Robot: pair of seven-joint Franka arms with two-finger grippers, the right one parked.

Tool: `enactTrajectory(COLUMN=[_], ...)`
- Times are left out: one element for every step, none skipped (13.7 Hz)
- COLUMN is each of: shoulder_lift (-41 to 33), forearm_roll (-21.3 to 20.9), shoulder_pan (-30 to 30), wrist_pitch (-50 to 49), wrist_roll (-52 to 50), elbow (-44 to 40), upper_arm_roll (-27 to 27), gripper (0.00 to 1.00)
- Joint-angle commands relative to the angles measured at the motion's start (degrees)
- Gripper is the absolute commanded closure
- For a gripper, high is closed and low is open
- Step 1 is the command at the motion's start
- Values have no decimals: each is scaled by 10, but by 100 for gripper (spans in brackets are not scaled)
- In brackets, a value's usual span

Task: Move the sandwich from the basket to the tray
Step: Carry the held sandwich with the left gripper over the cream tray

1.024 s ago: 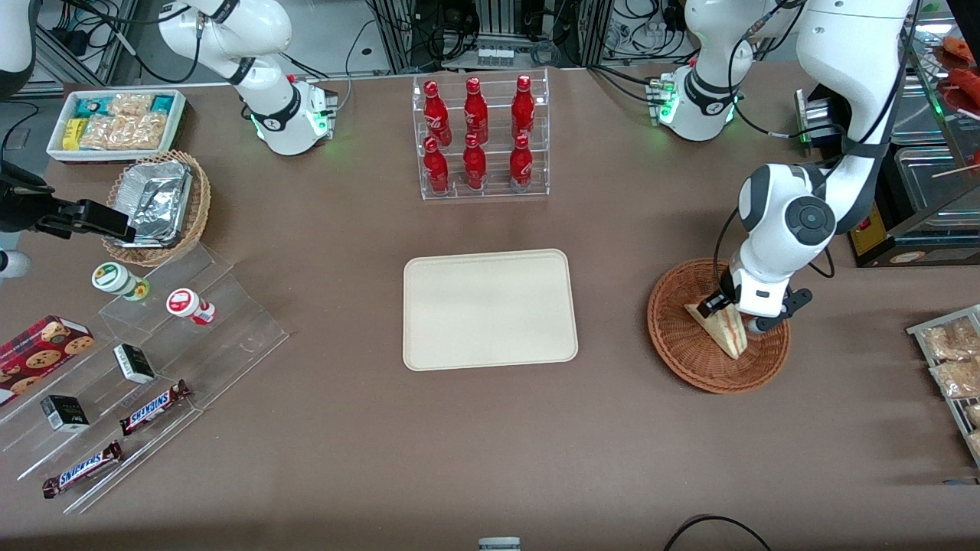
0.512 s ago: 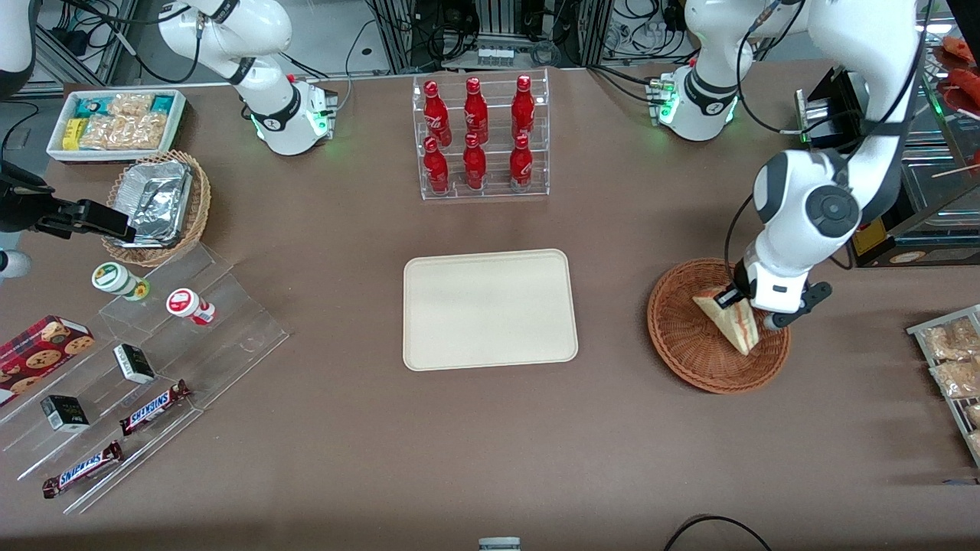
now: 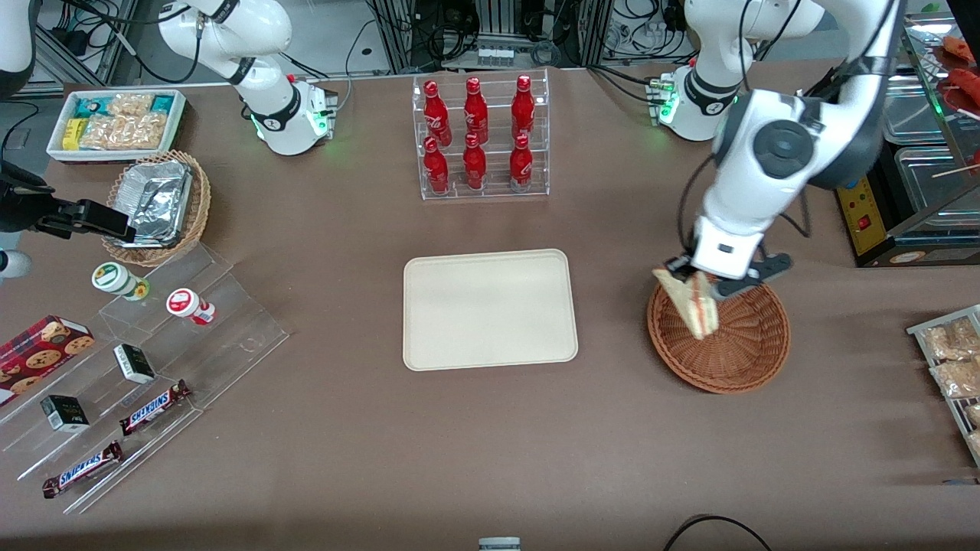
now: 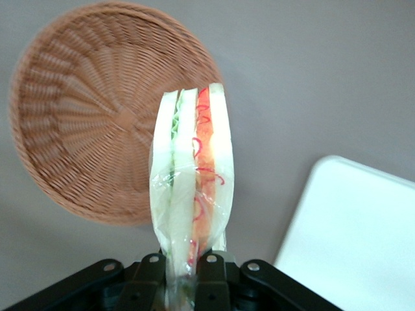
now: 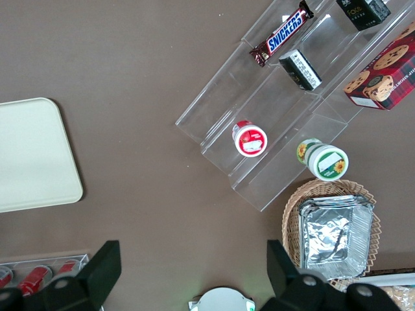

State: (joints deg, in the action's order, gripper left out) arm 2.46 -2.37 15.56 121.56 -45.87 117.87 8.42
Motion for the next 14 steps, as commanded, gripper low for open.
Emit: enactTrajectory(shoulder_lift=[51,68,88,112,143,174,203,227,248,270,290,307,321,335], forearm_roll=[-4,-5,-12,-14,-16,-21,-39,-50,-51,-51,-53,-53,-57,-62], shoulder_pan=[68,93,116,140,166,189,211,223,227,240,256,262,269,275], wrist_pitch=[-20,-20,-20,-20,-20,-20,-19,-17,-14,-13,-13,-11,-8,-8], wrist_roll=[-42,-59,-72,-90,-104,-112,-127,-148,-156,-157,-157,-156,-157,-157], elbow=[-59,-76,-97,-120,-148,-176,-200,-218,-228,-246,-261,-269,-279,-288], upper_arm_roll=[-4,-4,-4,-4,-4,-4,-4,-5,-4,-4,-5,-5,-5,-5], gripper=[100,100,100,100,100,100,100,100,100,100,100,100,100,100])
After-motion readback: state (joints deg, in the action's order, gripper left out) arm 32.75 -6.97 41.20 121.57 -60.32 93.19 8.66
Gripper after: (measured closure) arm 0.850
